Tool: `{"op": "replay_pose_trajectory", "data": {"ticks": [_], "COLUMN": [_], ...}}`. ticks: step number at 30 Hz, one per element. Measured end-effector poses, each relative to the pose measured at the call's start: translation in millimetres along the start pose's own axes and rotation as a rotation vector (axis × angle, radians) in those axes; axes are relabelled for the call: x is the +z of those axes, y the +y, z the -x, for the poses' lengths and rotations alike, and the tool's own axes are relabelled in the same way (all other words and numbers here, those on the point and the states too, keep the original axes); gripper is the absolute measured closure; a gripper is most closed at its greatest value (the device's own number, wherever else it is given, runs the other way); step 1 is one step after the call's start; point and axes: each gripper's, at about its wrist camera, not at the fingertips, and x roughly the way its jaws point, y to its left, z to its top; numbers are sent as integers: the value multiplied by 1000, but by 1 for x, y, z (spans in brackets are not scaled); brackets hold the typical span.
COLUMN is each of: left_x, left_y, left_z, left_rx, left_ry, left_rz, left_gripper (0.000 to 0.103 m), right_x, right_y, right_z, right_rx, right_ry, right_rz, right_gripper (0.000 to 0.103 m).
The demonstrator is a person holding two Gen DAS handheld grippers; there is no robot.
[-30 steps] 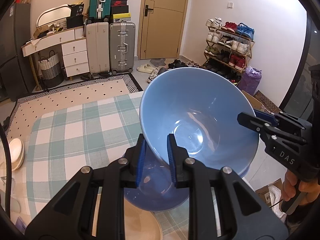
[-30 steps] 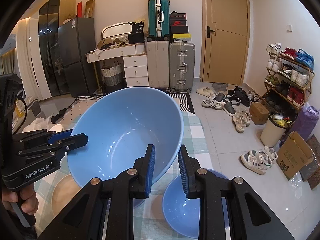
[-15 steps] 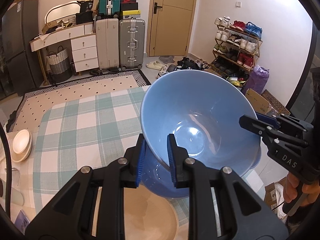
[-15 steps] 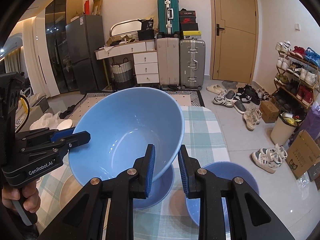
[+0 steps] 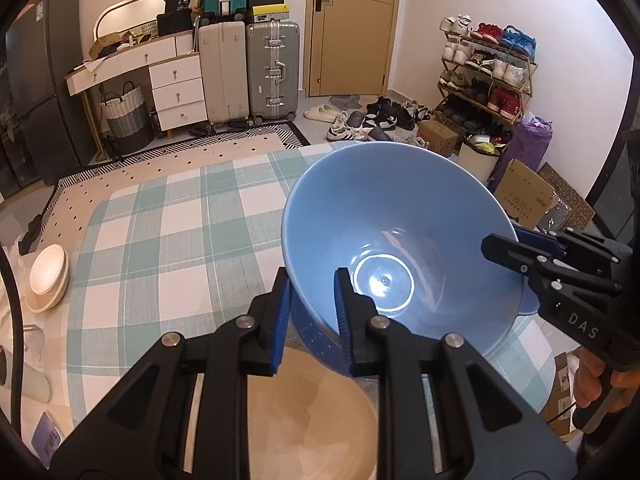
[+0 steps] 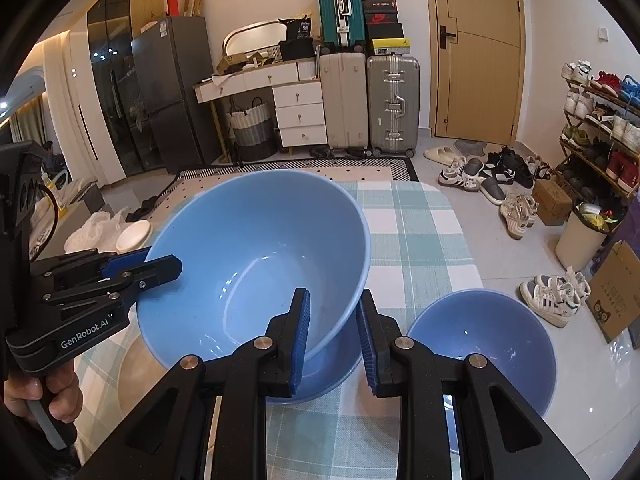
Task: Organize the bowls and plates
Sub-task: 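Carry the light-blue bowl with both grippers over another light-blue bowl, then lower the bowl into the other bowl and open both grippers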
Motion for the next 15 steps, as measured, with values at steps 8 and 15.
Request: {"op": "replay_pose_trajectory", "data": {"ticks": [8, 15], "left_x": [-11, -20], "left_y": [11, 17], "left_z": [-39, -66], "left_rx": [-8, 4], "left_ry": [33, 50], "left_rz": [16, 11], "left_gripper": [85, 85], "right_x": [-12, -16], "right_y": [-7, -10], "right_z": [-26, -46], "right_rx": [-1, -8], "right_ry": [36, 63], "right_rz": [-2, 4], "right_gripper": [79, 79]}}
